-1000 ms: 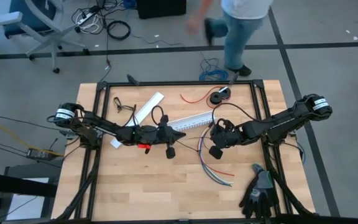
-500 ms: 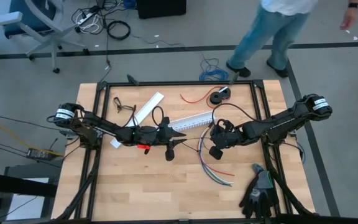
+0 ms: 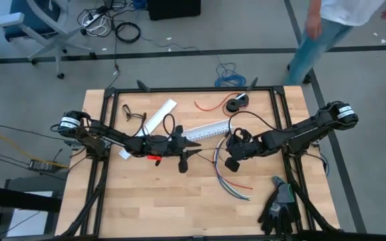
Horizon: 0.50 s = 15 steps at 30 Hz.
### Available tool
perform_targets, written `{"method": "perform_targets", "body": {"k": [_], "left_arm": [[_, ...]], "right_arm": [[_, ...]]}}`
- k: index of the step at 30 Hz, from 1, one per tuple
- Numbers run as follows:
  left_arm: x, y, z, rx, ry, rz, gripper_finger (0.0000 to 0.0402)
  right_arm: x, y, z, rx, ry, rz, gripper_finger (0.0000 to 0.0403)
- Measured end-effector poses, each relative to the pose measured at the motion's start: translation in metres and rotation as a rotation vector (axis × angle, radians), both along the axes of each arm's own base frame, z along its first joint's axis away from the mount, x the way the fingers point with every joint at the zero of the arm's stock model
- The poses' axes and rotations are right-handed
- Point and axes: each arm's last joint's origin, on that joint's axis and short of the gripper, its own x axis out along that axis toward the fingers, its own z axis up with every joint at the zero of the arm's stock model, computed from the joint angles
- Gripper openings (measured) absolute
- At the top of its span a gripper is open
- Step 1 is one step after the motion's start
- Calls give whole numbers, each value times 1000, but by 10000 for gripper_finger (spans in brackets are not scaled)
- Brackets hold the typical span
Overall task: Ziptie cables
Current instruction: Wrap the cables together using the black zip tie
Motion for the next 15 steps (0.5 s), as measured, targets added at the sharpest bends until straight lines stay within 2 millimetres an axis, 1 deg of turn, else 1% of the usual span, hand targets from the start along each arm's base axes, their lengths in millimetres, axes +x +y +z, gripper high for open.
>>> {"method": "perform_targets", "body": {"k": [6, 11, 15], "left_arm": [[0, 0, 0, 7, 1, -1, 103], [-1, -5, -2, 103, 34, -29, 101], [7, -10, 8, 142, 73, -48, 100]], "right_arm": [[0, 0, 0, -1, 1, 1, 0], [0, 0, 0, -6, 3, 5, 0], [0, -3, 0, -1, 1, -13, 0]]}}
